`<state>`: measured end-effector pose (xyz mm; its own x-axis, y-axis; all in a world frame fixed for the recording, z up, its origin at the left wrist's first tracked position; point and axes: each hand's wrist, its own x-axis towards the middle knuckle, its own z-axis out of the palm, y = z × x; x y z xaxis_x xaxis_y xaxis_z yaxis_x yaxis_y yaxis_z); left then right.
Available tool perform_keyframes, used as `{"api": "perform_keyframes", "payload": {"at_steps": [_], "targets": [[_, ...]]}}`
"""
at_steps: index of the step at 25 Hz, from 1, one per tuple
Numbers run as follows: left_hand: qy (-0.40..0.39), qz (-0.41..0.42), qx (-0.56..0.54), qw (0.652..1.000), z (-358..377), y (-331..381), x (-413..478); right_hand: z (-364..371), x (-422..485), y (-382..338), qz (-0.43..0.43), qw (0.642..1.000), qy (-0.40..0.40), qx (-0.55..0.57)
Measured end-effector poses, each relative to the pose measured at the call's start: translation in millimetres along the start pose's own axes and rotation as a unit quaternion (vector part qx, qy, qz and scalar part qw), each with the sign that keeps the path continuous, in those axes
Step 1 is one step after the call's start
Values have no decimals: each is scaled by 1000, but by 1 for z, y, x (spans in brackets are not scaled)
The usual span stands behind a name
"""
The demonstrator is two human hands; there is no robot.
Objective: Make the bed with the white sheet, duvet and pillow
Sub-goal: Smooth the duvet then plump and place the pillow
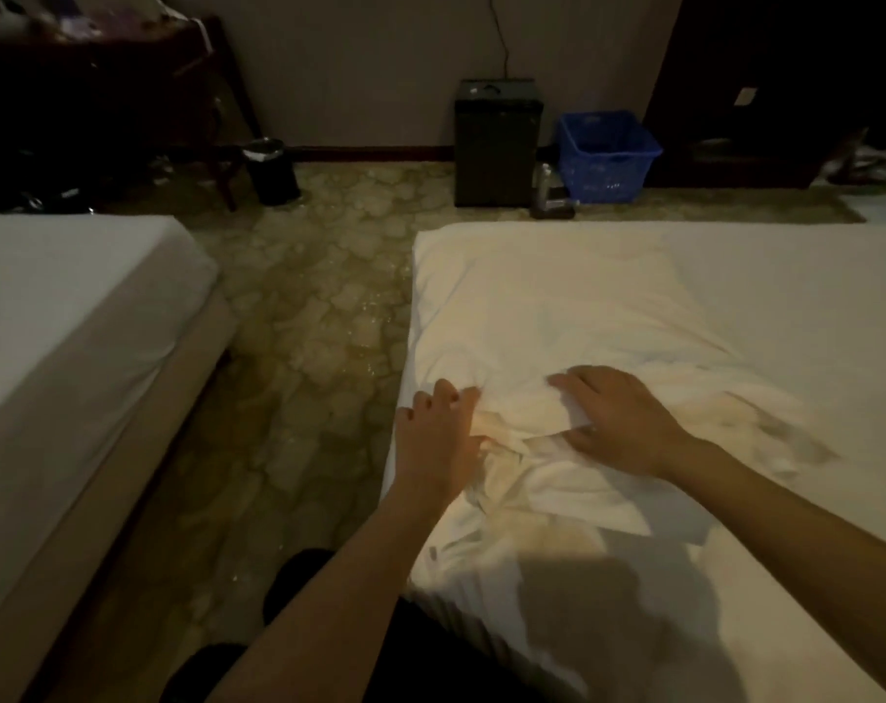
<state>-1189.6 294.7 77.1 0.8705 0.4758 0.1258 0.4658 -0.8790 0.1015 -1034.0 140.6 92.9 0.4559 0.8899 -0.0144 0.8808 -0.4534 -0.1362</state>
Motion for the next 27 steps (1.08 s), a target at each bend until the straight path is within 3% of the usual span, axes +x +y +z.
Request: {"api": "perform_keyframes", "payload": {"at_steps": [2, 5, 8, 12, 16, 19, 21, 23, 27], "targets": [[54, 31, 9, 998, -2, 5, 11, 3, -11, 16, 12, 995, 83, -52], [83, 53, -10, 995, 11, 8, 31, 11, -11, 31, 37, 987, 135, -84], [71, 18, -103, 992, 16, 13, 28, 12, -11, 27, 47, 983, 165, -61], [167, 27, -201, 965, 5, -3, 8, 9, -9, 4, 33, 974, 222, -25], [40, 109, -64, 991, 24, -37, -13, 15, -23, 18, -50, 976, 208, -30], [67, 102, 22, 992, 31, -34, -17, 11, -43, 56, 69, 971, 228, -20], [133, 85, 9, 987, 32, -19, -13, 9, -58, 83, 166, 957, 236, -29], [157, 69, -12, 985, 28, -1, -6, 11, -67, 99, 246, 951, 188, -20], [105, 50, -1, 993, 30, 12, 1, 23, -69, 107, 283, 950, 128, -27]]}}
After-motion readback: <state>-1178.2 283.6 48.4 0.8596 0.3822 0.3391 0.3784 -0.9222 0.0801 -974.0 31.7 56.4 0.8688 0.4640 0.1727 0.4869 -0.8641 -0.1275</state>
